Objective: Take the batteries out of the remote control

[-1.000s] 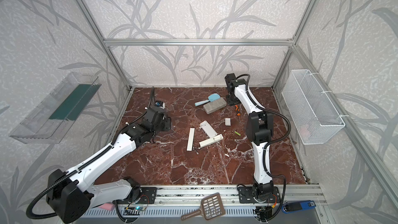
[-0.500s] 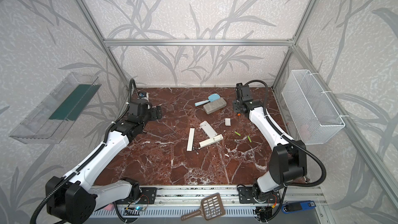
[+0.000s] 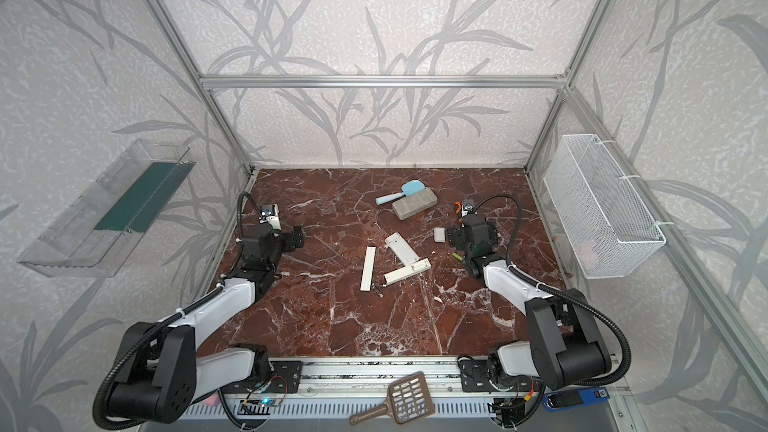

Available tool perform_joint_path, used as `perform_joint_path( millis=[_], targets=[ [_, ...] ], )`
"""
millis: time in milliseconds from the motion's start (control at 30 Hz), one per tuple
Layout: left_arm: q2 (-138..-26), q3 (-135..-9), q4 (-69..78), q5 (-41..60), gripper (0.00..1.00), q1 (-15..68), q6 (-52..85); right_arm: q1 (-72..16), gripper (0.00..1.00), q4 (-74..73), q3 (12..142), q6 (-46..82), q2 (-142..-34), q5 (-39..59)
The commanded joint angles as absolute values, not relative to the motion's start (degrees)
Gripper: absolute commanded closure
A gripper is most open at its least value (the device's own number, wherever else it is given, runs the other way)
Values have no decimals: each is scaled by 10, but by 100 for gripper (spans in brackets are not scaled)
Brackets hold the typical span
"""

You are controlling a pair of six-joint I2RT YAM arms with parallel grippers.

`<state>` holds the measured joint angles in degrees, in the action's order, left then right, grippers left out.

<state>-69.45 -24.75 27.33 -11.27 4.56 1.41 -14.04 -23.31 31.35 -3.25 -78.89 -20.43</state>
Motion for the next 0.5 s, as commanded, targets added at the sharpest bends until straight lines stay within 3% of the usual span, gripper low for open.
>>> perform_joint_path(
  millis=[0,300,467],
  targets=[
    [-709,-231,402,-157,0,38,-39,-143,1,-417,277,-103,-800,-220],
    [-777,-256,378,-123,0,27,-7,-142,1,-466,221,-92,-767,-220],
    [-829,-214,489,-127,0,24,-8,-142,1,-507,164,-74,-766,-229]
  ],
)
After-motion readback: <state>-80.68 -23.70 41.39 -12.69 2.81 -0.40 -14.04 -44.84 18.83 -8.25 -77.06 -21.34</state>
